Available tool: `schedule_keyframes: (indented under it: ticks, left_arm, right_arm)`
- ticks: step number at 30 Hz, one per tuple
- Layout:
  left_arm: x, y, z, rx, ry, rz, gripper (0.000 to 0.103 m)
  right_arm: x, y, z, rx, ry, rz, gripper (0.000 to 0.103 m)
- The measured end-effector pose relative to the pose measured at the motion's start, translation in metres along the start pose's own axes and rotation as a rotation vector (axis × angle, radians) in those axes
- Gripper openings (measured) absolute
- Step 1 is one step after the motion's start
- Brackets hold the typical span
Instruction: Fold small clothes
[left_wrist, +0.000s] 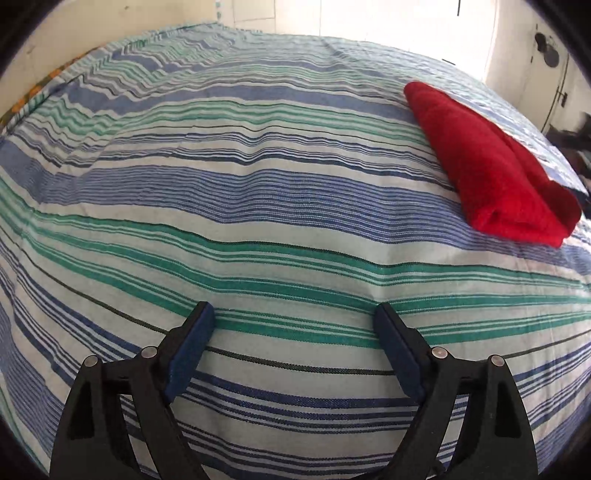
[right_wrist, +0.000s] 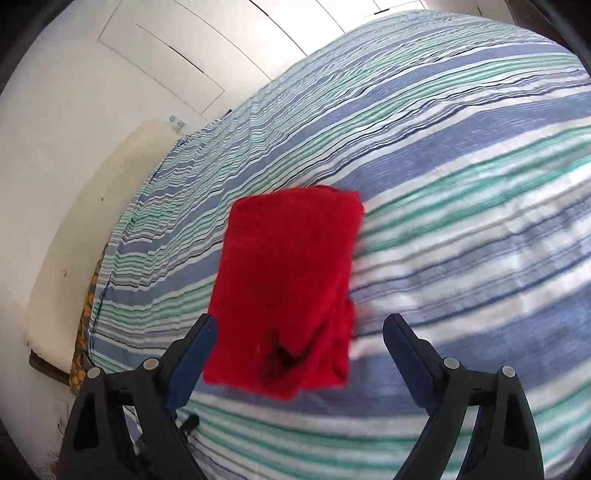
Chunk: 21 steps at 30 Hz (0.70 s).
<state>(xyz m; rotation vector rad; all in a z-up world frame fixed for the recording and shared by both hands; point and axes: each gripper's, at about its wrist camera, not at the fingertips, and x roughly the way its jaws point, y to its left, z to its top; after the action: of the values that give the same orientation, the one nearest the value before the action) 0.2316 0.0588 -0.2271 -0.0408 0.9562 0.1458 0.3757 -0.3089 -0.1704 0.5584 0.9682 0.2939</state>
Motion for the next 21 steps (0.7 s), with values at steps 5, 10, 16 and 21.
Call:
schedule_keyframes:
  ticks: [5, 10, 16, 21]
  left_arm:
    - [0.000, 0.007, -0.004, -0.024, -0.010, -0.028, 0.090]
    - [-0.001, 0.007, -0.009, -0.006, -0.015, -0.014, 0.095]
    - [-0.001, 0.007, -0.010, -0.012, -0.016, -0.022, 0.096]
    - [0.000, 0.004, -0.009, -0.002, -0.010, -0.010, 0.097]
  right_arm:
    - [0.053, 0.037, 0.028, -0.255, 0.073, -0.194, 0.012]
    - [0.052, 0.028, 0.019, -0.318, 0.067, -0.167, 0.022]
    - [0.021, 0.004, 0.004, -0.183, 0.009, -0.140, 0.061]
    - [-0.018, 0.054, -0.026, -0.314, -0.064, 0.049, 0.053]
